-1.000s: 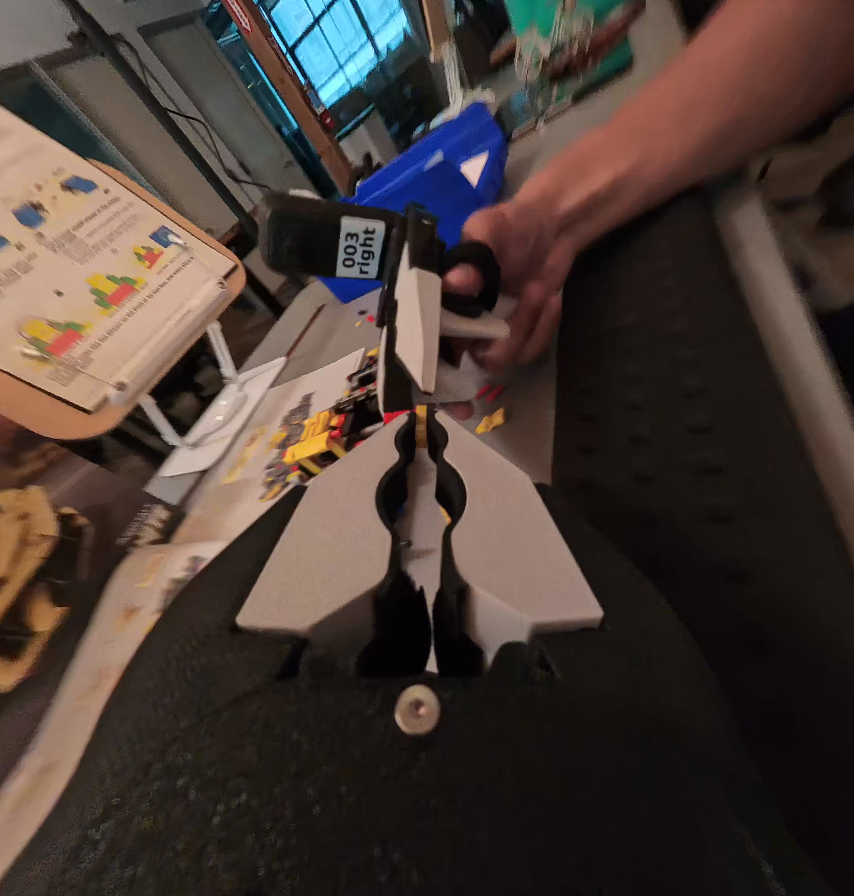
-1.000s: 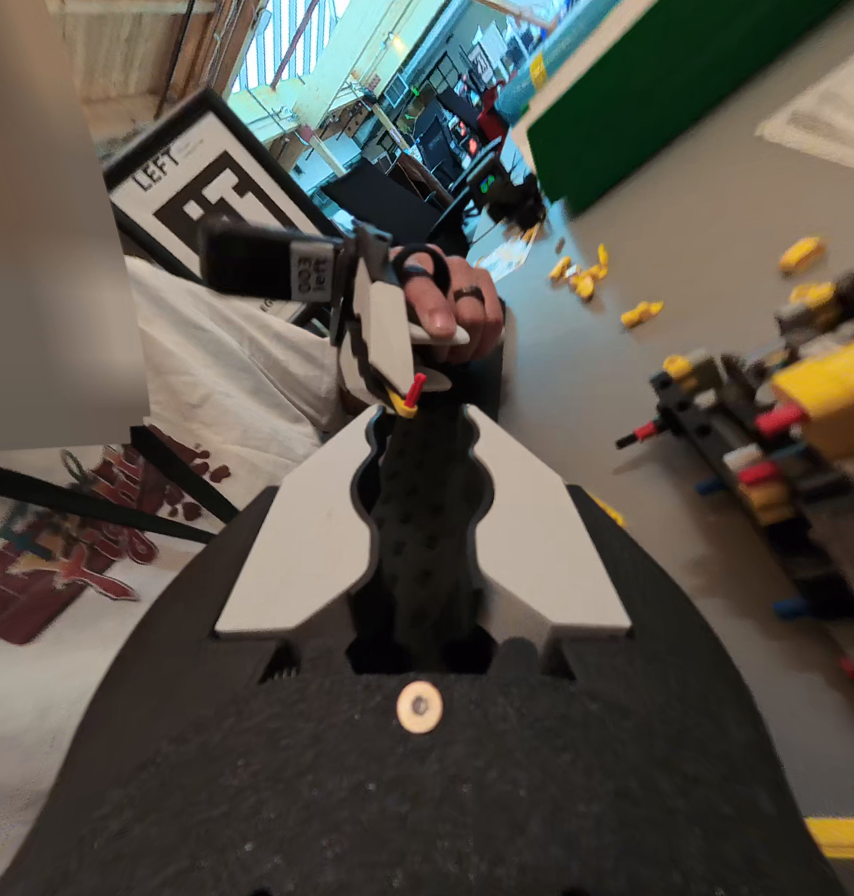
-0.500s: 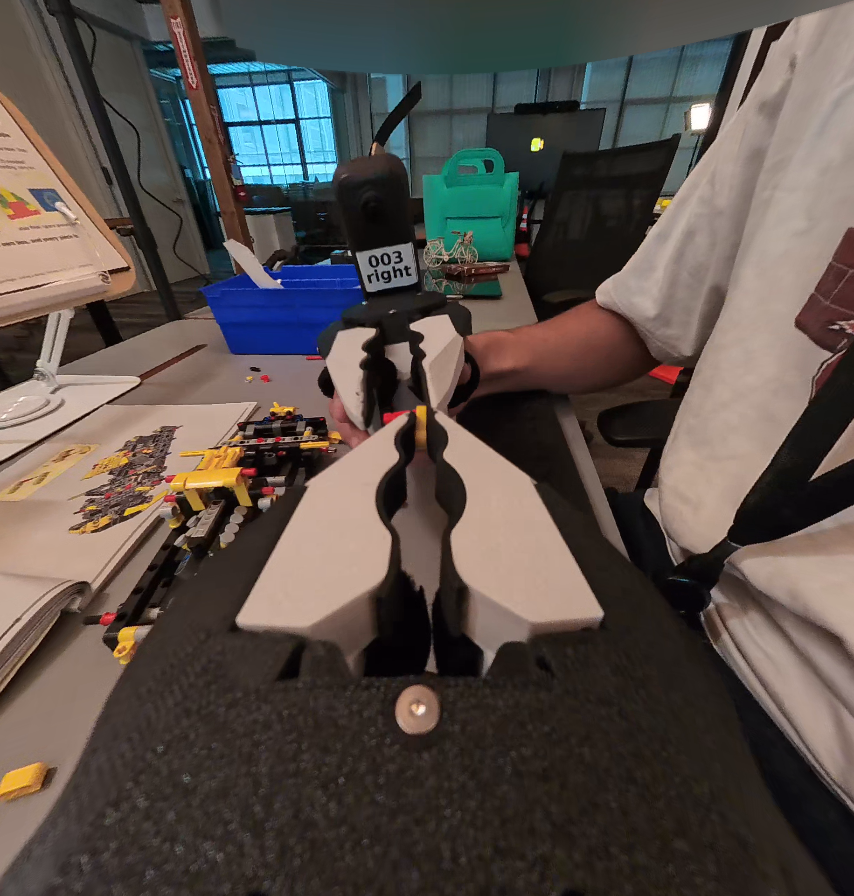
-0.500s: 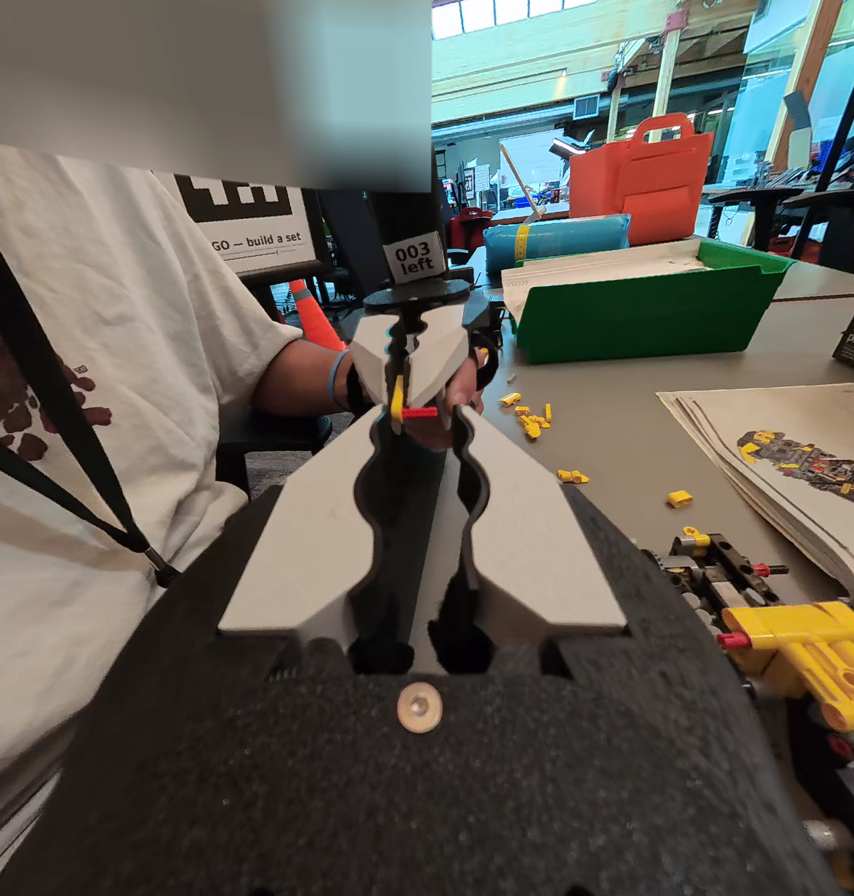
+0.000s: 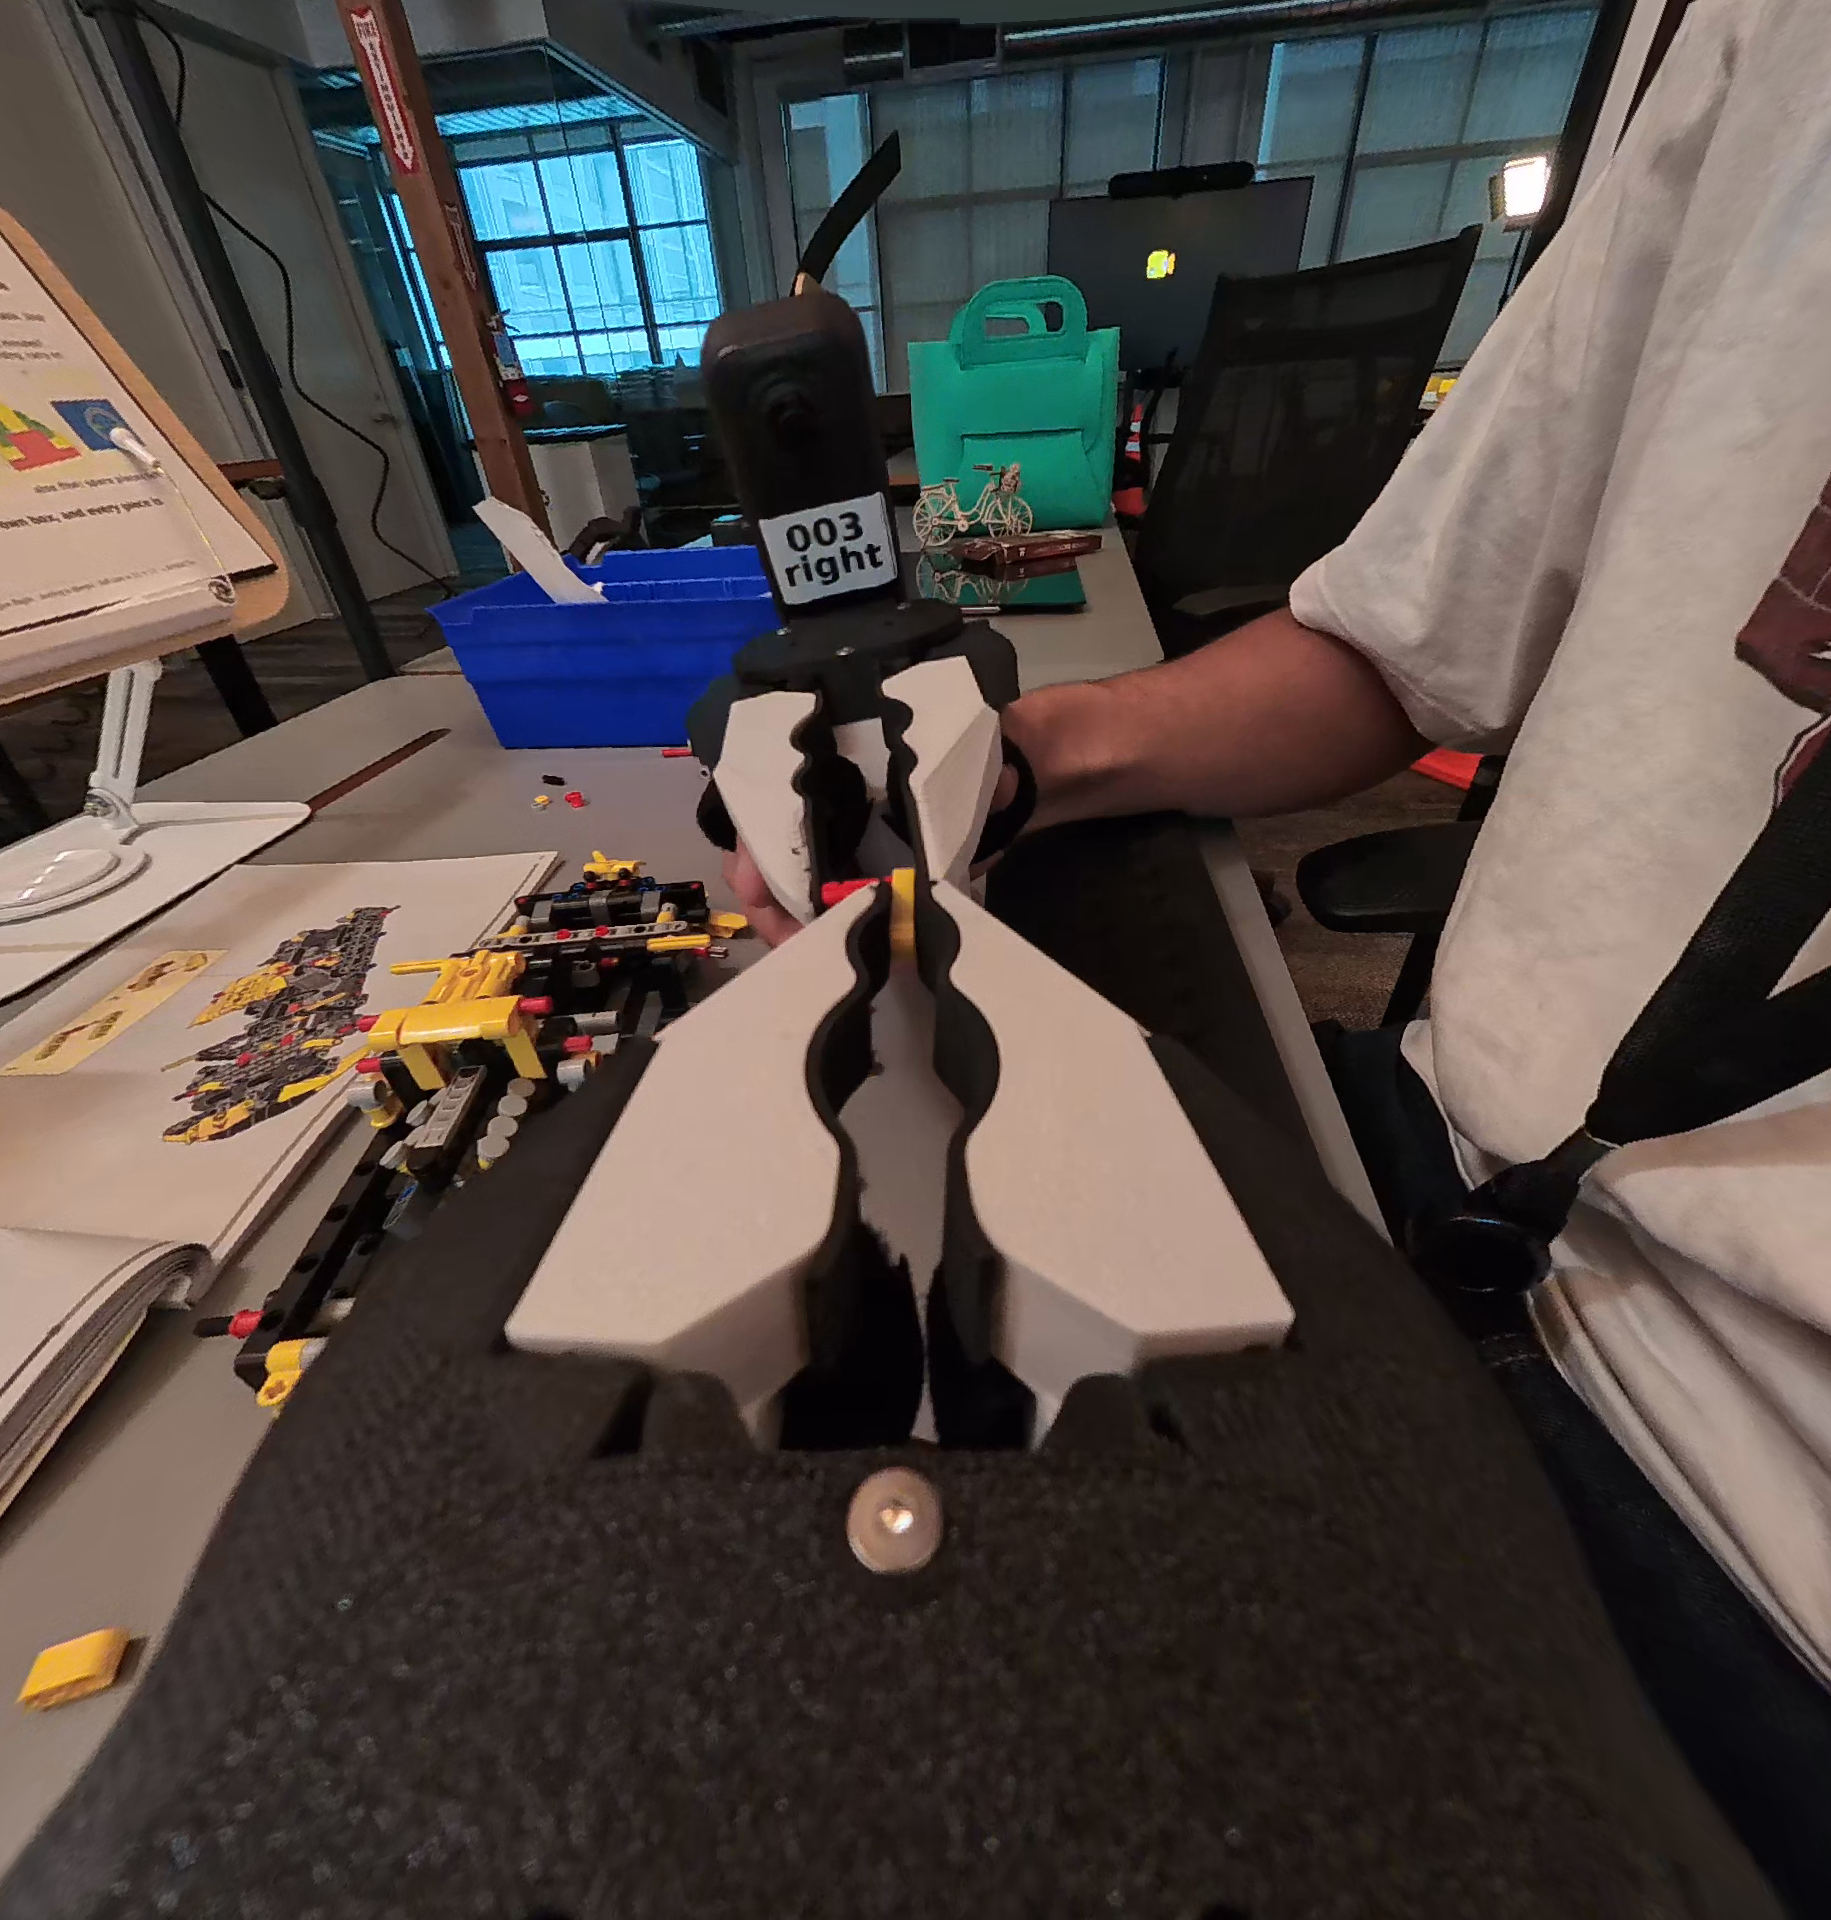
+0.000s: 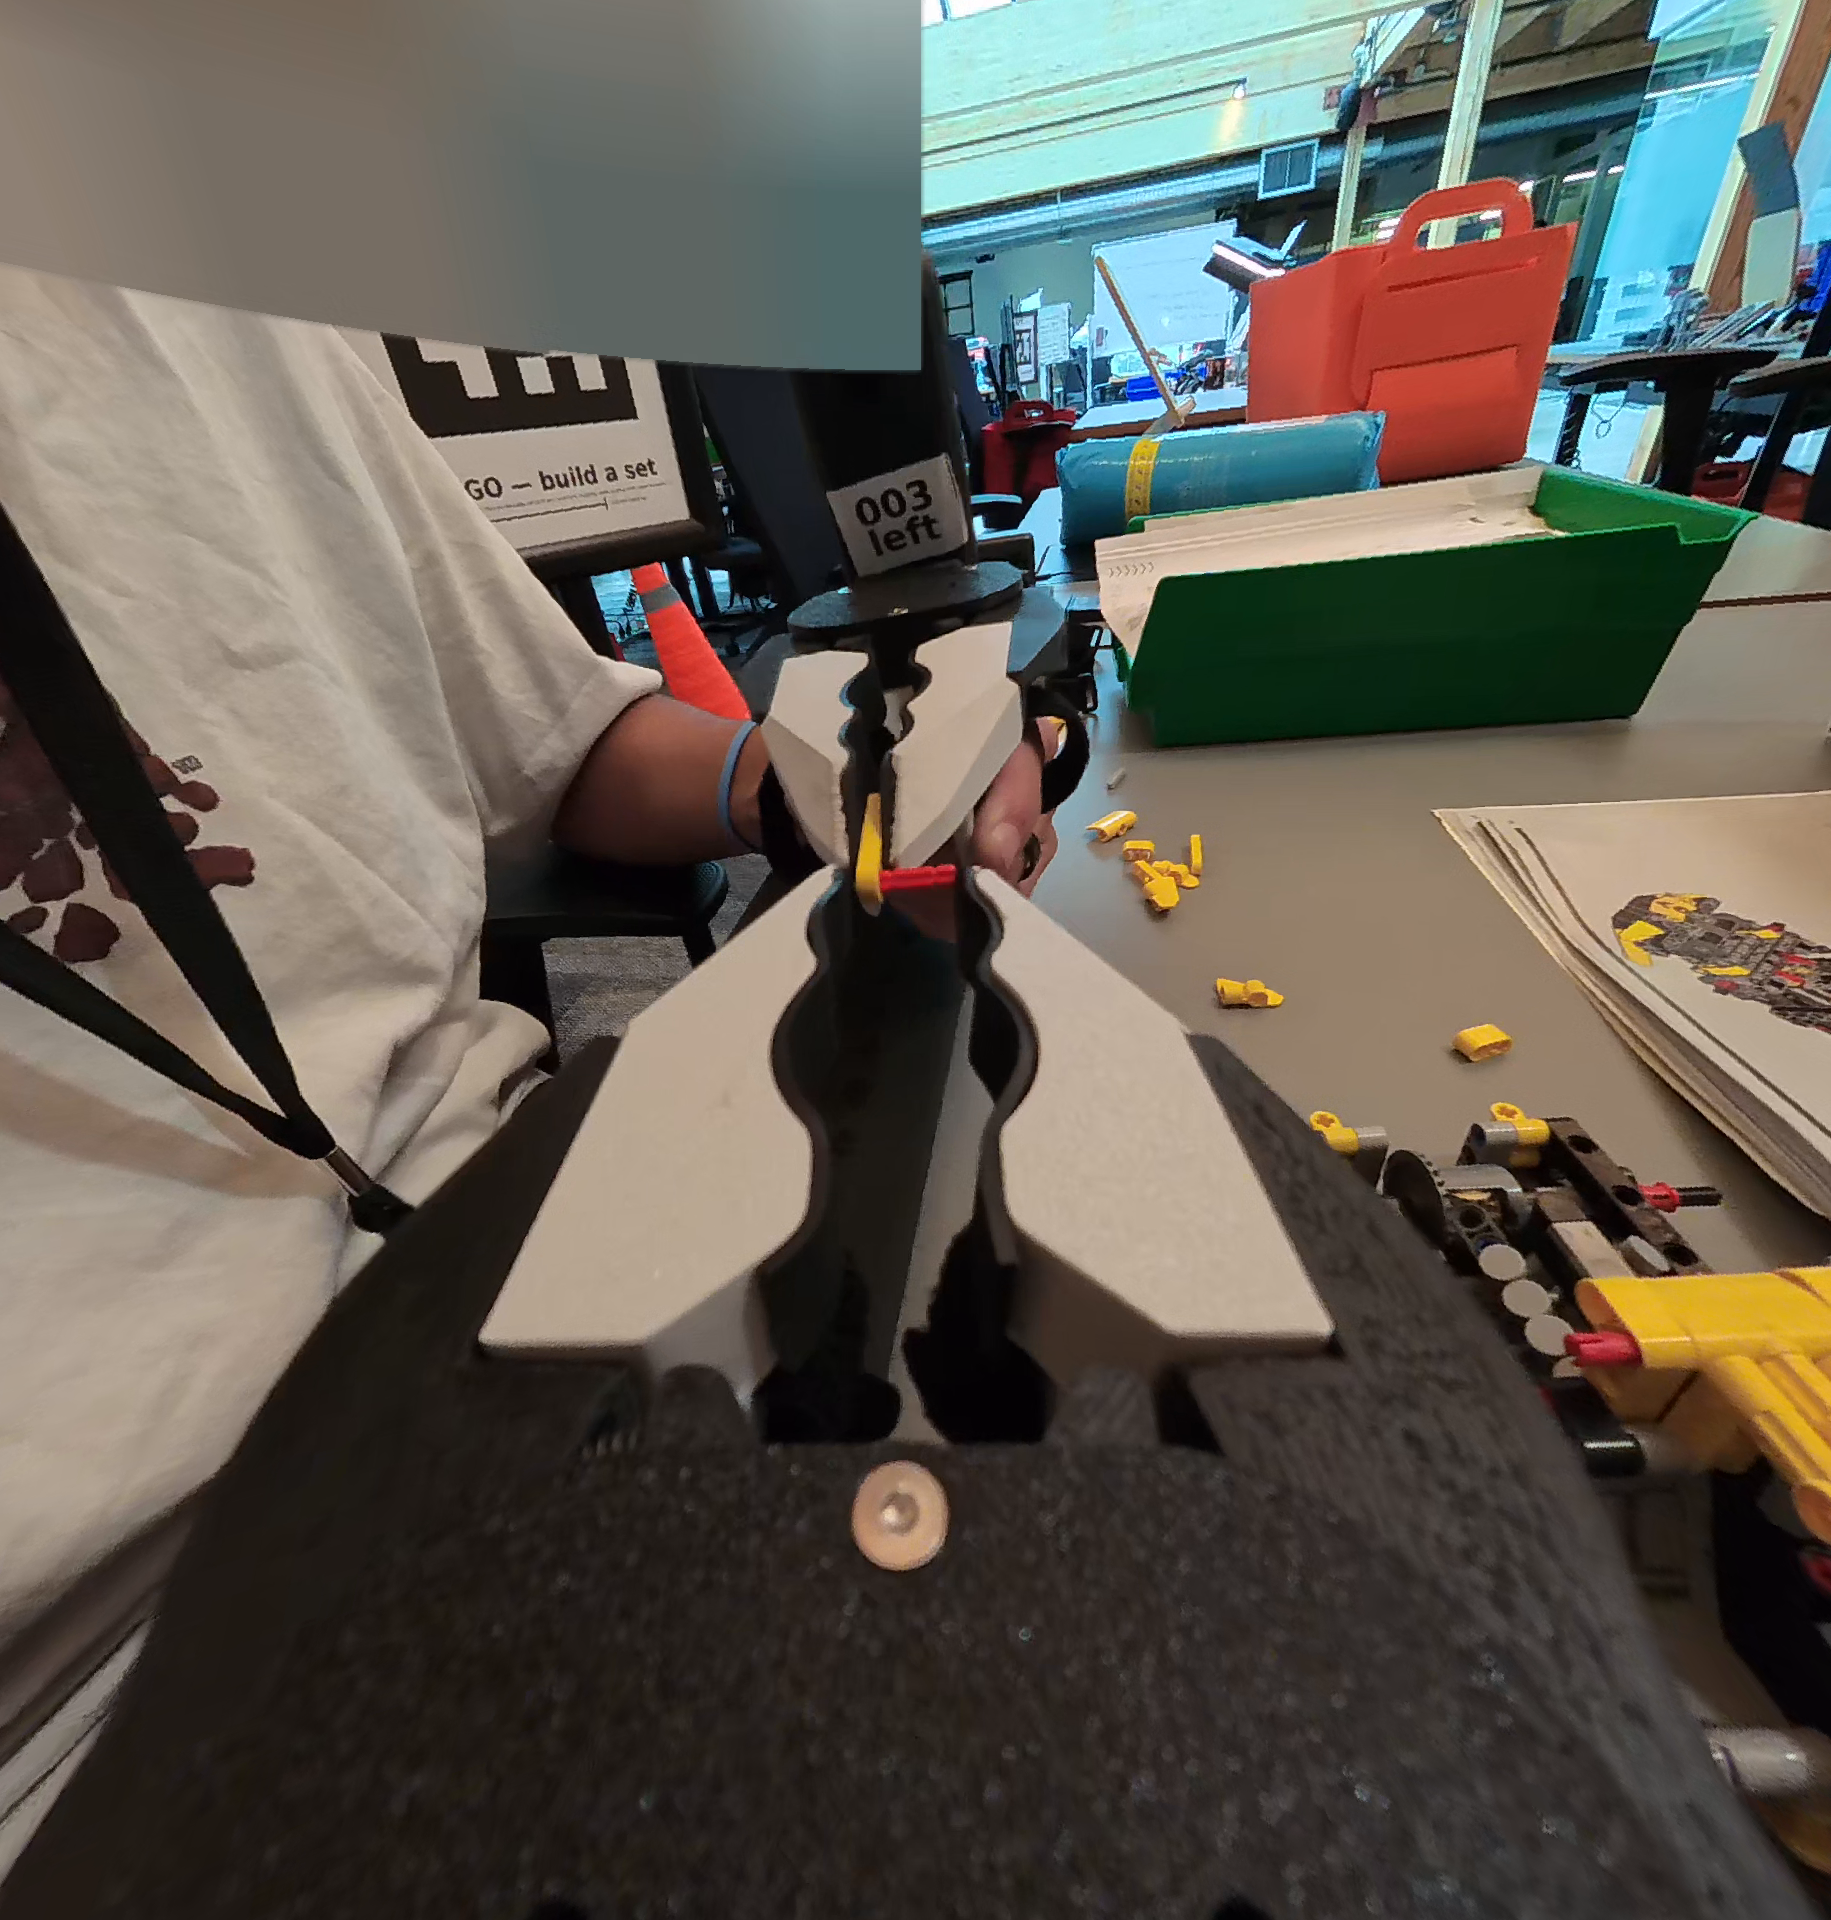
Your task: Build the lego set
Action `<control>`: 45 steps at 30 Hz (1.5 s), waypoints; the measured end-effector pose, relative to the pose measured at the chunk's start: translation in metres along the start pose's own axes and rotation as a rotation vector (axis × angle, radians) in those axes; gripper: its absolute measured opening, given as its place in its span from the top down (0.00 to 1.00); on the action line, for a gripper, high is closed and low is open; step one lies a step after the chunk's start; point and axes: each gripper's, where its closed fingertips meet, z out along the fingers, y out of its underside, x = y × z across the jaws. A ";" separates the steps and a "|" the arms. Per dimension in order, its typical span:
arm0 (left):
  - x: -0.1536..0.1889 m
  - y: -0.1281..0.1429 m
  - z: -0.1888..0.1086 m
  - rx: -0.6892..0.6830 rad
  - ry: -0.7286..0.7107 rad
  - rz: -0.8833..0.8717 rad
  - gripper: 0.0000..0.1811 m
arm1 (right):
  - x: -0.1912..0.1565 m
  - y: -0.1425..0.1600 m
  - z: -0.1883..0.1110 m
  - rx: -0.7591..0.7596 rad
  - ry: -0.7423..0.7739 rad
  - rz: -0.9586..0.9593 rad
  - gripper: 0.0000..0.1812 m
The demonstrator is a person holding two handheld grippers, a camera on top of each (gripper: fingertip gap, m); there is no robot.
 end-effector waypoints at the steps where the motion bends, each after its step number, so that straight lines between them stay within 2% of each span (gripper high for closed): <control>1: -0.001 0.001 0.000 -0.003 -0.003 0.000 0.98 | 0.001 0.001 0.000 0.000 0.002 0.003 0.90; 10: 0.000 0.003 0.000 -0.009 -0.002 0.000 0.98 | 0.002 0.002 -0.001 -0.025 0.029 -0.045 0.91; 13: -0.002 0.007 0.001 -0.032 -0.009 0.010 0.98 | 0.002 0.007 -0.002 -0.054 0.014 0.013 0.92; 25: -0.002 0.015 0.003 -0.083 -0.019 0.050 0.98 | 0.003 0.012 -0.004 -0.077 0.021 0.000 0.92; 29: -0.005 0.024 0.000 -0.126 -0.041 0.083 0.98 | 0.004 0.013 -0.014 -0.065 0.000 0.078 0.92; 45: -0.007 0.031 -0.001 -0.165 -0.050 0.075 0.98 | 0.009 0.026 -0.013 -0.121 0.040 0.054 0.92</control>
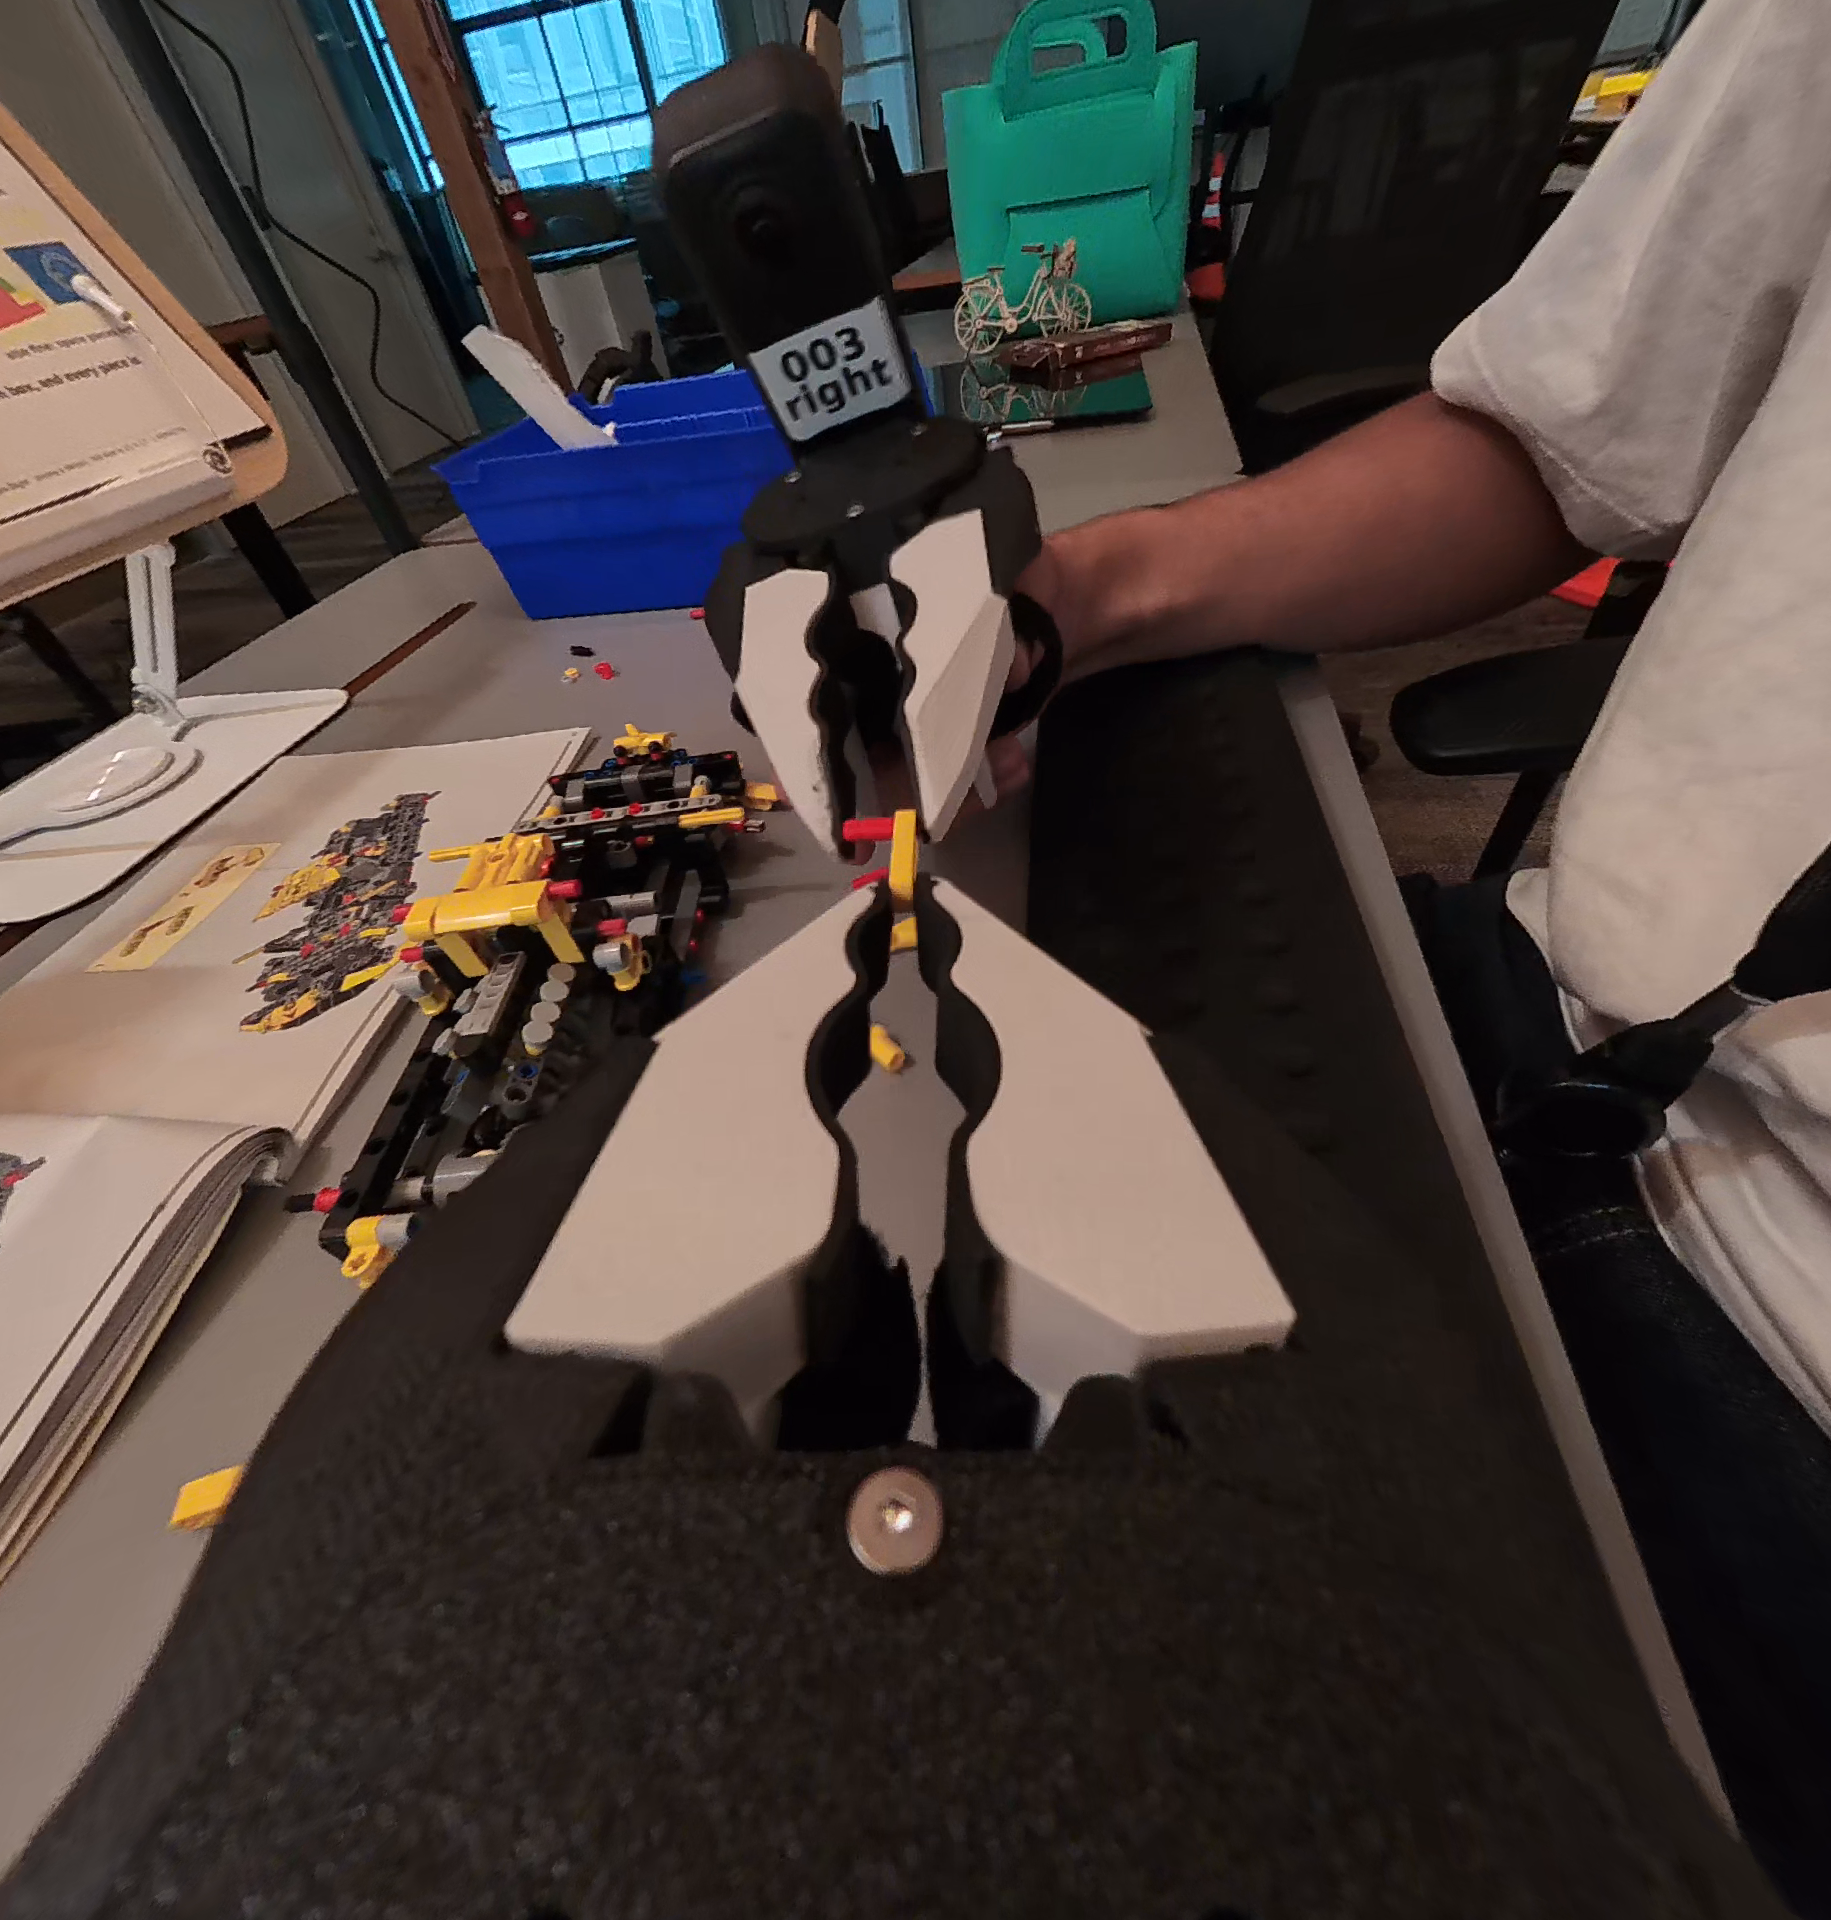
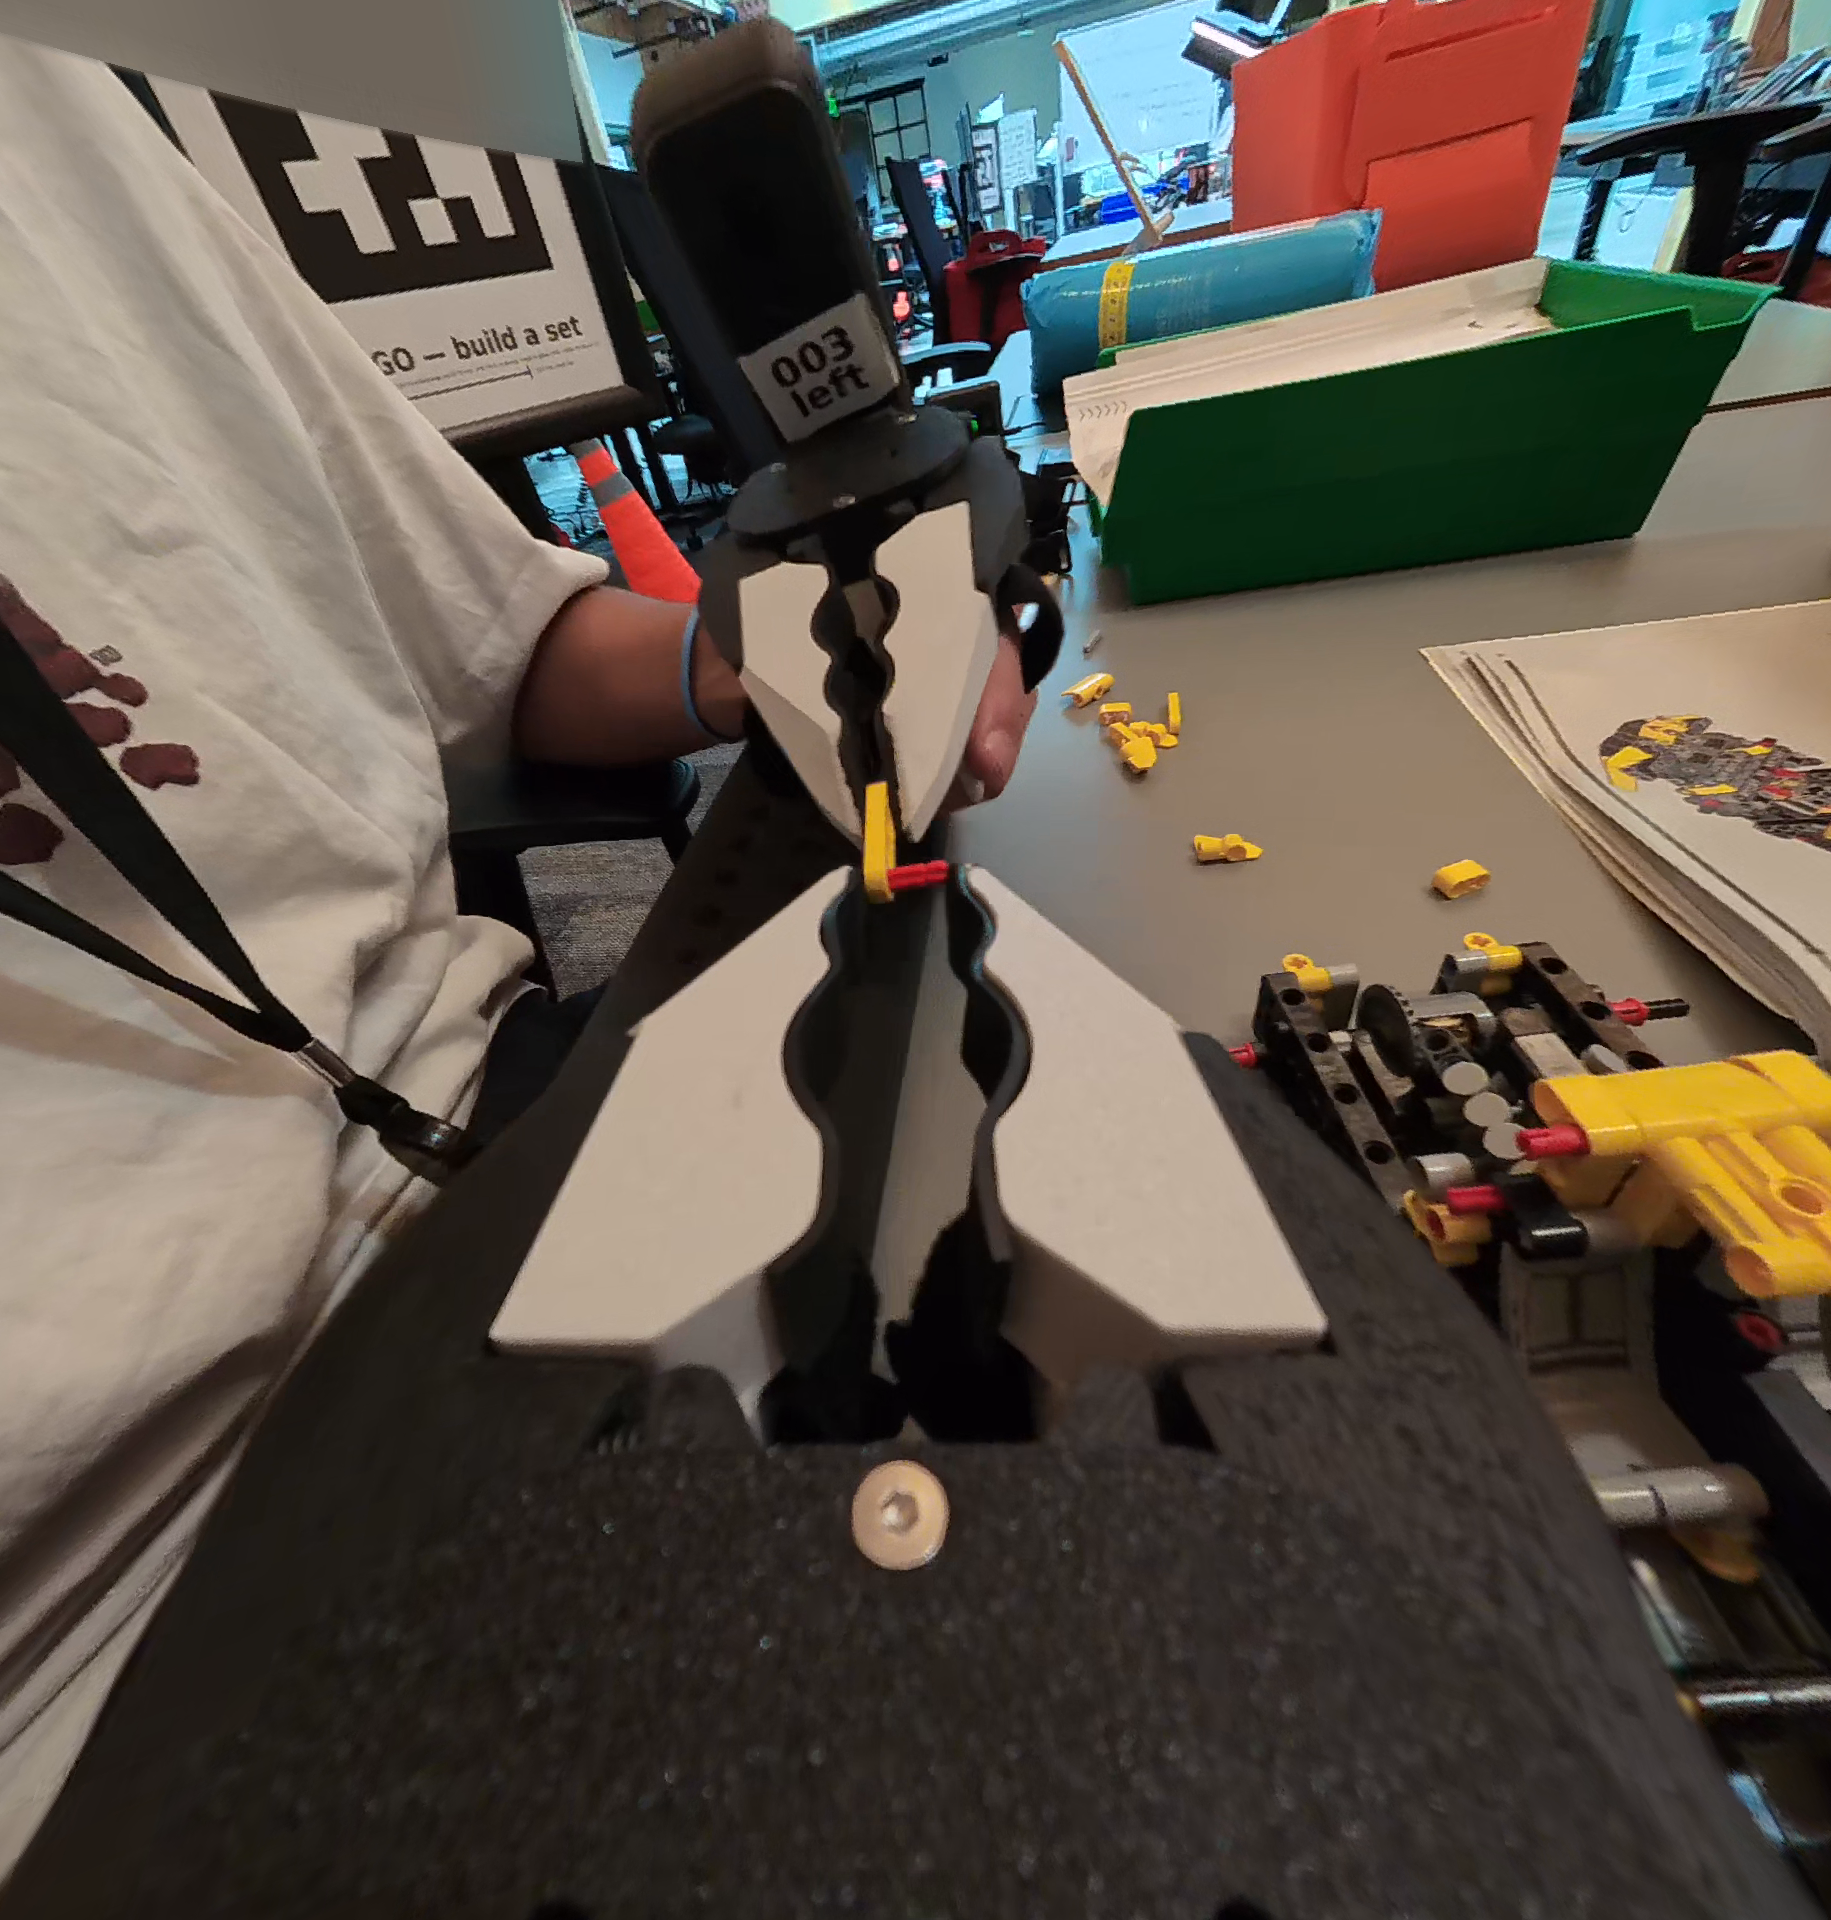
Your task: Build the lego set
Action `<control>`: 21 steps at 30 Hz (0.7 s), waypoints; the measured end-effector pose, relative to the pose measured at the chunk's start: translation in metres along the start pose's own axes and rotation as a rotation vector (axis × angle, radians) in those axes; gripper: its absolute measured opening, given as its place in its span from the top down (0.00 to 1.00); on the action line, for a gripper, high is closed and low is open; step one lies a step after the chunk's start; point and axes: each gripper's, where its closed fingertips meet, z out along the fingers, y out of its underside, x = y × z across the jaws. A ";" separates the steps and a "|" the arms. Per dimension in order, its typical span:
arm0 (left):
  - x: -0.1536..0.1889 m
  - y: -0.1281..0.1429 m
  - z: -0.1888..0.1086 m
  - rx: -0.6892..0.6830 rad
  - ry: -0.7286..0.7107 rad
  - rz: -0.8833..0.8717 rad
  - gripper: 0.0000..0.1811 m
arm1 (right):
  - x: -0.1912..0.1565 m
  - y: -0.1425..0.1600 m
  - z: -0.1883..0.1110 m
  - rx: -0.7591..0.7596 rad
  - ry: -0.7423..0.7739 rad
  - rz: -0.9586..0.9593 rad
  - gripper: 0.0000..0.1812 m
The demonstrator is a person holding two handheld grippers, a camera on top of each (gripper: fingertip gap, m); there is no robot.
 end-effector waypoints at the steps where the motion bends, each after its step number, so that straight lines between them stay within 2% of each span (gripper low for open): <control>1: -0.001 0.002 -0.001 -0.009 -0.015 0.015 0.98 | 0.003 0.001 0.000 -0.004 0.021 -0.011 0.92; 3: -0.004 0.011 -0.006 -0.046 -0.054 0.049 0.98 | 0.005 0.005 0.000 -0.024 0.041 -0.021 0.93; 5: -0.007 0.026 -0.008 -0.123 -0.081 0.079 0.98 | 0.013 0.014 -0.003 -0.076 0.087 0.002 0.90; 9: -0.012 0.042 -0.003 -0.204 -0.077 0.039 0.98 | 0.034 0.049 -0.009 -0.285 0.223 0.022 0.88; 15: -0.024 0.043 -0.008 -0.198 -0.116 -0.011 0.98 | 0.053 0.080 0.000 -0.515 0.285 -0.053 0.87; 21: -0.027 0.050 -0.008 -0.221 -0.106 -0.088 0.98 | 0.056 0.087 0.002 -0.587 0.303 -0.107 0.88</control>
